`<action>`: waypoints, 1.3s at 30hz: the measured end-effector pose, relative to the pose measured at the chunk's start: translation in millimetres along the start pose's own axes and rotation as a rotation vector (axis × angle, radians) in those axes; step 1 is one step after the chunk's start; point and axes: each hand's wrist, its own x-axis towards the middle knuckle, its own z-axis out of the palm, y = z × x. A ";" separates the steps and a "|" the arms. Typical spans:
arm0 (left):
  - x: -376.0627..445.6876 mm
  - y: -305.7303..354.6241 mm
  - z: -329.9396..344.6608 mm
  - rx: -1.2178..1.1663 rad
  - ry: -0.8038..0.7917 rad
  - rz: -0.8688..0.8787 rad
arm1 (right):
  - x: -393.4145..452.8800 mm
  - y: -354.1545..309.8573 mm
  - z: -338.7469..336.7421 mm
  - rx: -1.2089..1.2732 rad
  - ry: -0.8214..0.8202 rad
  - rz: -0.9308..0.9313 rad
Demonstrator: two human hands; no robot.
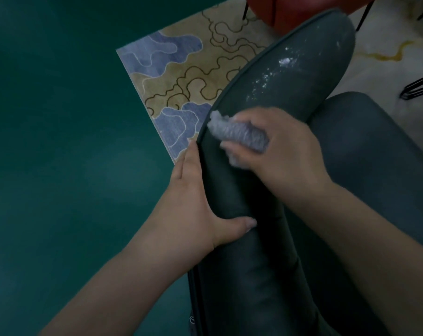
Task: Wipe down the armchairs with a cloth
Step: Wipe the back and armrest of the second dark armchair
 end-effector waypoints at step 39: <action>170.8 28.3 -31.4 -0.009 -0.282 0.273 | 99.4 69.7 -7.3 -0.081 0.395 0.352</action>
